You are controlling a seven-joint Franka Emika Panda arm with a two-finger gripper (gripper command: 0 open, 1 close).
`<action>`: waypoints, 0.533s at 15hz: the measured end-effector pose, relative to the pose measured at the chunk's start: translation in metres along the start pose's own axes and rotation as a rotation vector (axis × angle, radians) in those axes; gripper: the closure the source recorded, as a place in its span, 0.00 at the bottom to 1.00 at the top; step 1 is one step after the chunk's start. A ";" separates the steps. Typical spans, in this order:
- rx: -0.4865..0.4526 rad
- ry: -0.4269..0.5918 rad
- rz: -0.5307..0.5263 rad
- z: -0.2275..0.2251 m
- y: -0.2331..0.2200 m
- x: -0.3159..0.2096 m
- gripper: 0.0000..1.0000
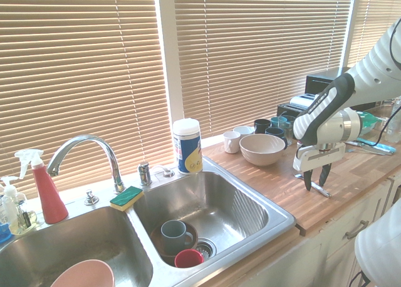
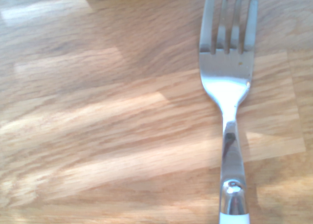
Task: Put the fork into the sink
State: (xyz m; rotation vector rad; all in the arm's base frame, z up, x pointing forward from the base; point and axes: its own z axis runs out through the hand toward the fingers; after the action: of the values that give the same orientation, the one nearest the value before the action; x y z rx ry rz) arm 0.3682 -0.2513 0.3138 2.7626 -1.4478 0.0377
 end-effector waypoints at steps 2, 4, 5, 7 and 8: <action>0.000 0.000 -0.001 0.000 0.000 0.000 1.00; 0.000 -0.001 0.001 0.000 0.002 0.000 1.00; 0.001 -0.001 0.002 0.000 0.003 0.001 1.00; 0.002 -0.002 0.004 0.000 0.005 0.002 1.00; 0.003 -0.002 0.007 0.000 0.007 0.002 1.00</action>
State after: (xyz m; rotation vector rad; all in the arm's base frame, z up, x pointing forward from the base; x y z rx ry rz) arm 0.3634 -0.2571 0.3135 2.7607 -1.4595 0.0368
